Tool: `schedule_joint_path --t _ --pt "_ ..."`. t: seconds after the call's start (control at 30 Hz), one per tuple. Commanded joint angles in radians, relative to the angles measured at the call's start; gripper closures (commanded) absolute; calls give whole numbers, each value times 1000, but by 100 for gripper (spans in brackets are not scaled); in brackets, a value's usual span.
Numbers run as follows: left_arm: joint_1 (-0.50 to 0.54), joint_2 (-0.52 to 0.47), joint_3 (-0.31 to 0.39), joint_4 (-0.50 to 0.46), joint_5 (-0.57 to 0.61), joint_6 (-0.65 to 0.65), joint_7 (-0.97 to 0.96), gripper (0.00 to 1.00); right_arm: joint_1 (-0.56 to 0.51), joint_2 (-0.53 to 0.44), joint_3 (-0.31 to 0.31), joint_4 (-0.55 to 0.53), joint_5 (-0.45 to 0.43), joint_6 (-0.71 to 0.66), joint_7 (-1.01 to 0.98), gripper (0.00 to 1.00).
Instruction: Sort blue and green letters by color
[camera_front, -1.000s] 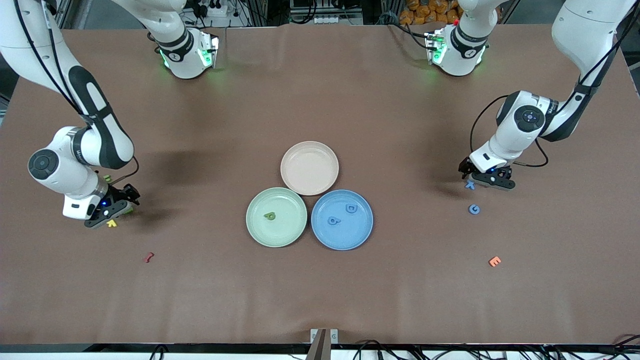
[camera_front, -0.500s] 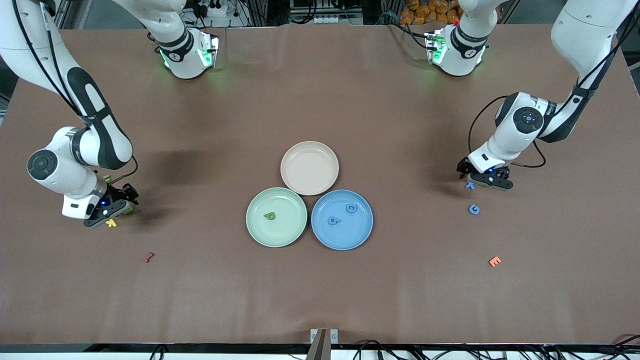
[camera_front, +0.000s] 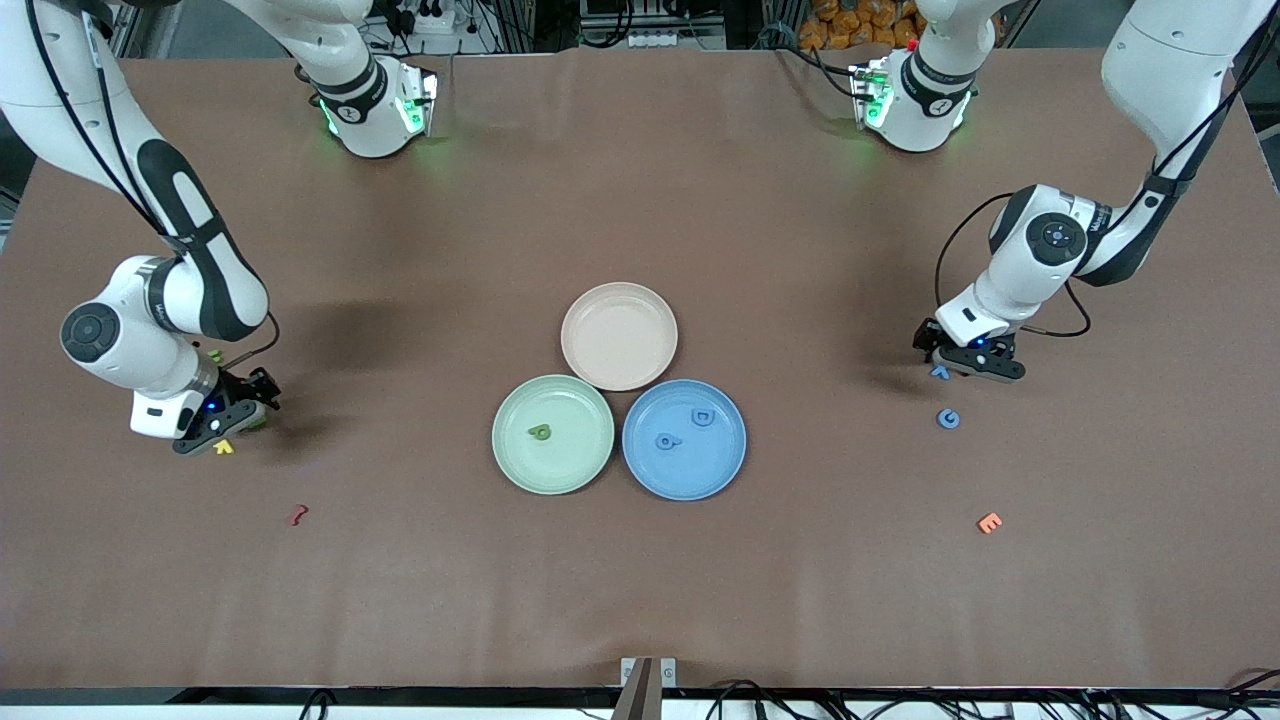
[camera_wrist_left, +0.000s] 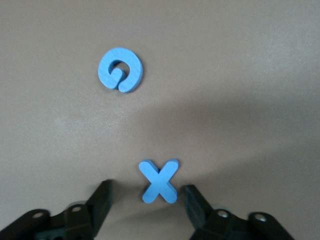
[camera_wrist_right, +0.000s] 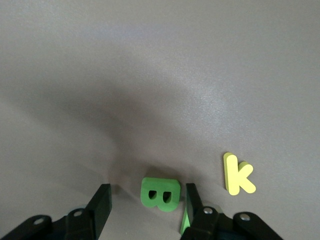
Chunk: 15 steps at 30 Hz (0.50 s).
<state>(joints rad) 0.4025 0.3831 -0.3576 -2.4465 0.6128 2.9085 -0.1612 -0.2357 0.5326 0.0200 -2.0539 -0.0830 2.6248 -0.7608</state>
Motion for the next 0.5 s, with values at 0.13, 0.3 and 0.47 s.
schedule_joint_path --t 0.13,0.3,0.47 --pt "7 17 -9 23 25 12 -52 100 -19 12 26 8 19 11 -28 34" --pt "9 16 -33 30 25 12 -64 100 -19 12 28 8 23 11 -28 35" --pt "7 13 -55 46 24 11 -112 100 -21 14 28 9 22 11 -28 35"
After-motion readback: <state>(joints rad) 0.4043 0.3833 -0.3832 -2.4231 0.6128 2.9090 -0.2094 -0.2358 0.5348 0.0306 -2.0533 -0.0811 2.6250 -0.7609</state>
